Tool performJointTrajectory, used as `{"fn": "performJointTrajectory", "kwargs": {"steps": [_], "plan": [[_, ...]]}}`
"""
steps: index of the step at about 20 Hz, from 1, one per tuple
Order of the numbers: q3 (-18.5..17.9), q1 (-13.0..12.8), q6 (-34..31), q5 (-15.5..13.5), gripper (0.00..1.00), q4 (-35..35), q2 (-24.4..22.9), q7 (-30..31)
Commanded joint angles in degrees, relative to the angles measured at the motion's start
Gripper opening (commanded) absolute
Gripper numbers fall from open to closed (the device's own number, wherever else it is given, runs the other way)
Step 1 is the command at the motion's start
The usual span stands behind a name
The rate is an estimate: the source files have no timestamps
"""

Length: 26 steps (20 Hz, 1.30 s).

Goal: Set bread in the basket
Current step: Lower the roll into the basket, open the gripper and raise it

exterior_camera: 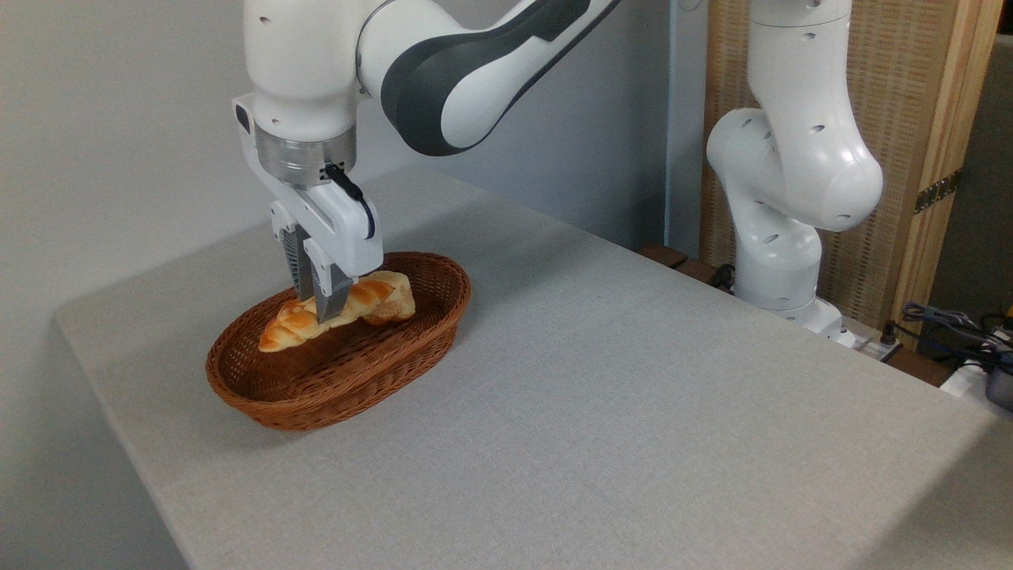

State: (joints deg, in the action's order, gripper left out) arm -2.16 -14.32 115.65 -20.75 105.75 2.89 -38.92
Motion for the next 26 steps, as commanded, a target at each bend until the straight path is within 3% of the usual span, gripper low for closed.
{"fn": "performJointTrajectory", "kwargs": {"steps": [1,10,11,15,22,26], "plan": [[1.19,-0.01,-0.51,0.01,1.0,-0.37,0.18,0.25],[0.67,0.08,0.01,1.15,1.0,-0.37,0.53,0.25],[0.49,0.34,0.1,2.28,1.0,-0.63,0.36,0.16],[-1.61,0.7,-0.25,11.77,1.0,-1.86,-0.17,0.25],[-5.74,0.87,-2.27,12.66,1.0,-2.04,-2.19,-0.19],[-7.16,0.79,-2.53,15.74,1.0,-2.13,-2.28,-0.19]]}}
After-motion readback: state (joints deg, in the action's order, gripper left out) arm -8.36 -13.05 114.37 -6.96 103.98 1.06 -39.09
